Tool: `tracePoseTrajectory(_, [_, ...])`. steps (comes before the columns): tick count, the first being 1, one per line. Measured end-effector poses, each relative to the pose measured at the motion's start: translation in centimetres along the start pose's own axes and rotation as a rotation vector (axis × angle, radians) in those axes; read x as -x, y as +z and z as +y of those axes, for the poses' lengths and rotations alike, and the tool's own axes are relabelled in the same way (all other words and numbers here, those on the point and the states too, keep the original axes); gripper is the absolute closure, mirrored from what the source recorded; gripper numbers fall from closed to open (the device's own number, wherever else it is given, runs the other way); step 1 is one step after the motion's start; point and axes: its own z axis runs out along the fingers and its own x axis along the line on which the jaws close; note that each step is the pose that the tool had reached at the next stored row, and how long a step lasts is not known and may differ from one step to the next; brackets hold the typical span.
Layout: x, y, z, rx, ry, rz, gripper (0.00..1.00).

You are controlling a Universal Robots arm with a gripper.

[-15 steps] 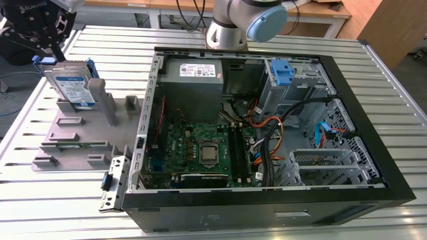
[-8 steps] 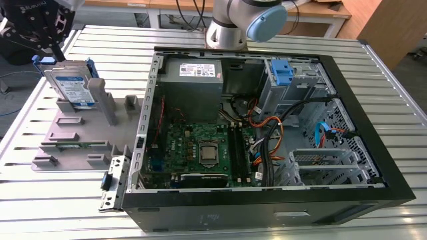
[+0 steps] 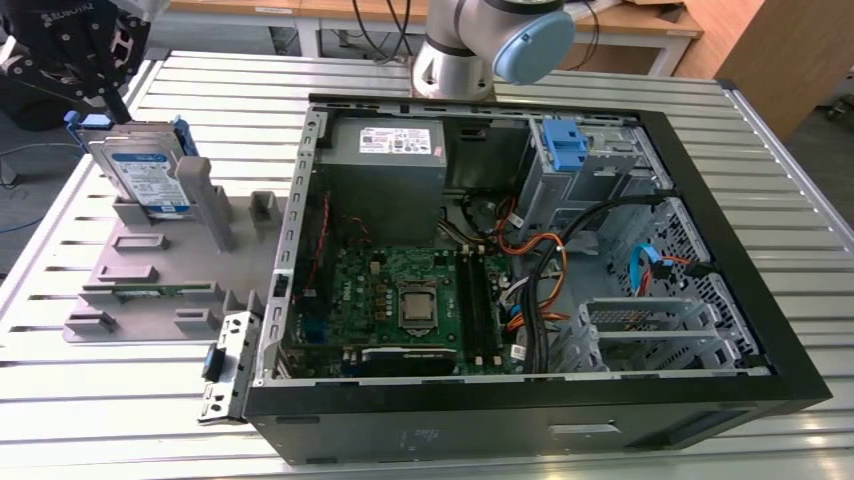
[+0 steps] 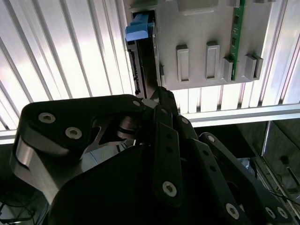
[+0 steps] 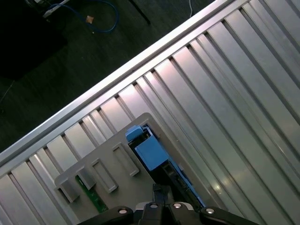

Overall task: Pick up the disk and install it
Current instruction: 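Pick up the disk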

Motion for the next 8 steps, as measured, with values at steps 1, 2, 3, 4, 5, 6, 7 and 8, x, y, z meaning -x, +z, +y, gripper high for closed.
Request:
tracePoseTrajectory(1, [0.00, 0.00, 0.00, 0.0000, -0.002, 0.0000, 0.89])
tracePoseTrajectory(2, [0.00, 0.00, 0.00, 0.0000, -0.007, 0.0002, 0.89])
tracePoseTrajectory(3, [0.00, 0.00, 0.00, -0.0002, -0.014, 0.0004, 0.89])
tracePoseTrajectory(4, [0.00, 0.00, 0.00, -0.0003, -0.023, 0.0008, 0.89])
tracePoseTrajectory(5, [0.00, 0.00, 0.00, -0.0004, -0.035, 0.0013, 0.89])
tracePoseTrajectory(6, [0.00, 0.01, 0.00, -0.0005, -0.047, 0.0017, 0.89])
tracePoseTrajectory(7, [0.00, 0.01, 0.00, -0.0006, -0.059, 0.0021, 0.89])
tracePoseTrajectory(8, [0.00, 0.02, 0.00, -0.0008, -0.073, 0.0025, 0.89])
